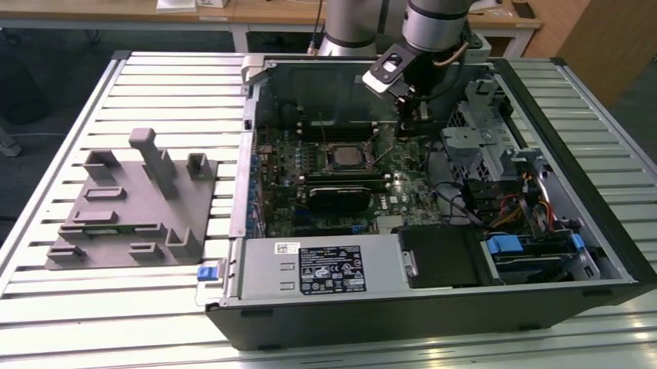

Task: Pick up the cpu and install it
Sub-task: 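Close the cpu cover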

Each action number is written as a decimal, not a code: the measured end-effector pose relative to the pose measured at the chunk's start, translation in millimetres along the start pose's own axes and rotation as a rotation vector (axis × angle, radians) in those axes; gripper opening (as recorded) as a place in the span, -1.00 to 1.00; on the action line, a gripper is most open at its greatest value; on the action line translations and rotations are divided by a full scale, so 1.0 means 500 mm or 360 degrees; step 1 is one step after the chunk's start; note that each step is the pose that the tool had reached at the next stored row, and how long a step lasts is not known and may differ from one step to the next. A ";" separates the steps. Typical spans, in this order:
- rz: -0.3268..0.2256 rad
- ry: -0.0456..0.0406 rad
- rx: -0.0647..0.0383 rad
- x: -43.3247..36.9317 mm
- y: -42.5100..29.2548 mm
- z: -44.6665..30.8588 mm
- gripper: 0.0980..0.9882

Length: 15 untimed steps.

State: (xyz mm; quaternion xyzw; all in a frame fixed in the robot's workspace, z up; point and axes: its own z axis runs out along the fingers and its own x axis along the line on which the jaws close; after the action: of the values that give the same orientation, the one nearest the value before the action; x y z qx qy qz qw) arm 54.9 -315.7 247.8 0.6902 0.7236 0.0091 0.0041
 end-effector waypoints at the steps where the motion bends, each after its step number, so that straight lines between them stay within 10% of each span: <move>1: 0.0000 0.0000 0.0000 0.000 0.000 0.000 -0.98; 15: 0.0000 0.0000 0.0000 0.000 -0.010 0.007 -0.98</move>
State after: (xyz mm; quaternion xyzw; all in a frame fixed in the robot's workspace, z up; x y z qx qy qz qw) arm 49.8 -315.7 244.3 0.6902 0.7236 0.0091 0.0041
